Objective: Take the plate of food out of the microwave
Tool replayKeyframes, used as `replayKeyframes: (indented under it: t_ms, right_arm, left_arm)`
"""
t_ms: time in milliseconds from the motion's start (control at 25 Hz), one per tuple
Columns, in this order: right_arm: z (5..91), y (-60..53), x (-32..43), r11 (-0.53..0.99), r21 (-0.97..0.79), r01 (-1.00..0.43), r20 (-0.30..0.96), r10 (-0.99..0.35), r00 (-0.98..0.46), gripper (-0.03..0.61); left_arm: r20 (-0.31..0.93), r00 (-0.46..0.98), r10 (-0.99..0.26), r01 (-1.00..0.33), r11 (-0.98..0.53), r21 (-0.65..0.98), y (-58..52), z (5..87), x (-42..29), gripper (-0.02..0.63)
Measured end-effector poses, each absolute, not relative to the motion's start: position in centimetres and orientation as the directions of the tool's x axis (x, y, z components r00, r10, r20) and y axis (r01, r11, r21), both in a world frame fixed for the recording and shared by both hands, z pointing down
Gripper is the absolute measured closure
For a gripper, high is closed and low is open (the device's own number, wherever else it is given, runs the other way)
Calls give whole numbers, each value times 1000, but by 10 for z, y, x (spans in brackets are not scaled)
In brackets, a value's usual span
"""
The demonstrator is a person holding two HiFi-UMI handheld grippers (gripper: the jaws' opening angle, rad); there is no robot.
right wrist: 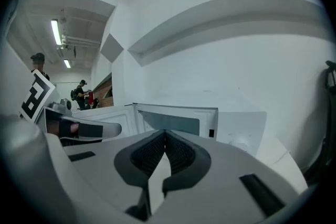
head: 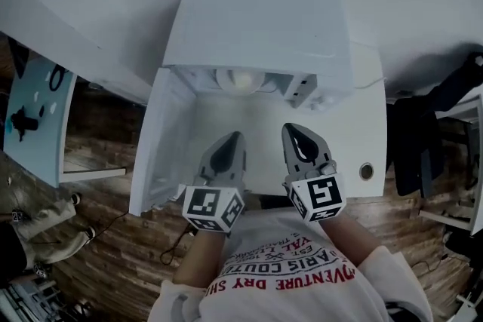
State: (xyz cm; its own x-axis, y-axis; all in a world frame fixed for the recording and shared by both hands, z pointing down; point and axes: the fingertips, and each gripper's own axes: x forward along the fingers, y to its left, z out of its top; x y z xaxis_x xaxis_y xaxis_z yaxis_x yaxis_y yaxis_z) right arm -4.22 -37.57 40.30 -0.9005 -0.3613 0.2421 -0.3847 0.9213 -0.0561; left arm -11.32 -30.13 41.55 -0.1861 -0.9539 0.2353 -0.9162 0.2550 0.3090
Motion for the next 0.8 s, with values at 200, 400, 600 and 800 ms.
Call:
replayKeyframes:
  t_ms: [200,400,600,800]
  right_arm:
    - [427,-399,-52,948,-70,-311,284,-279,-917,566]
    - [453,-410,-60,965,-73,-250,321,-215,-922,566]
    - [480,-422,-73,972,-59,-226,350,-192,-917,566]
    - [497,-426,-84,981,-42,-189,370,-161,-915,566]
  left_arm:
    - [252,-286,-925,-861,363,356,-316,446,-125,606]
    - [202,-322,-925,-763,380,523,-328,478,-137,606]
    - [203,-348,-915,-591,382,710,-338,518,-158,604]
    - [164,-399,-902,-379,325,866,-349,545,-187,567]
